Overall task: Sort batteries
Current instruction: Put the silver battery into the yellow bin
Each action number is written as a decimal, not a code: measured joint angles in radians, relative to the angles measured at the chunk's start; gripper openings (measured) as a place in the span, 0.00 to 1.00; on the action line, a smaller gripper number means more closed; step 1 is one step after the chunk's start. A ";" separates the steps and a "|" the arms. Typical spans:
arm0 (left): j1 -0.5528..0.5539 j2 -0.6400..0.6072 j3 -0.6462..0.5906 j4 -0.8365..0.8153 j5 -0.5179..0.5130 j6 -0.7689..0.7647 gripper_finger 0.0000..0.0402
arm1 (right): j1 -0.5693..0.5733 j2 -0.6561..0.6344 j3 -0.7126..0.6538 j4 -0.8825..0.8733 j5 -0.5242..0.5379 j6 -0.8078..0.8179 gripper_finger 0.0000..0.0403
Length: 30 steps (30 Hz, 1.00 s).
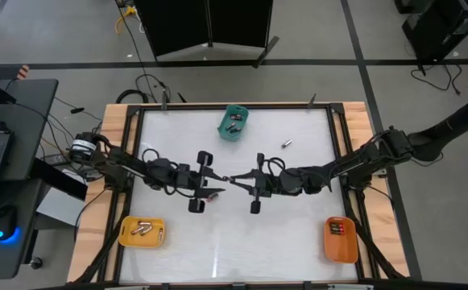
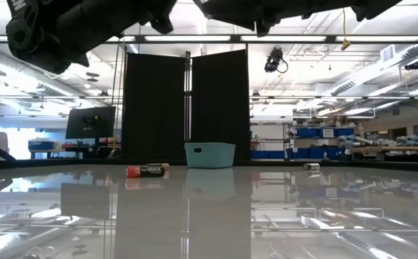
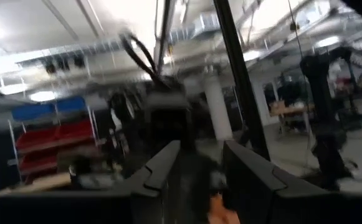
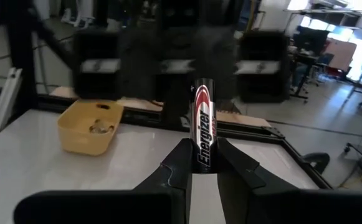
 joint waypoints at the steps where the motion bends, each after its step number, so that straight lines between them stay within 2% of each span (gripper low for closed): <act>1: 0.001 -0.001 0.000 0.020 0.007 0.001 0.32 | 0.003 0.000 0.000 -0.003 -0.004 -0.005 0.15; 23: 0.016 0.012 -0.002 -0.012 0.018 0.003 0.32 | 0.026 0.001 -0.003 0.037 0.001 -0.044 0.15; 30: 0.035 0.023 -0.006 -0.109 -0.002 -0.001 0.32 | 0.031 -0.003 0.002 0.080 -0.011 -0.054 0.15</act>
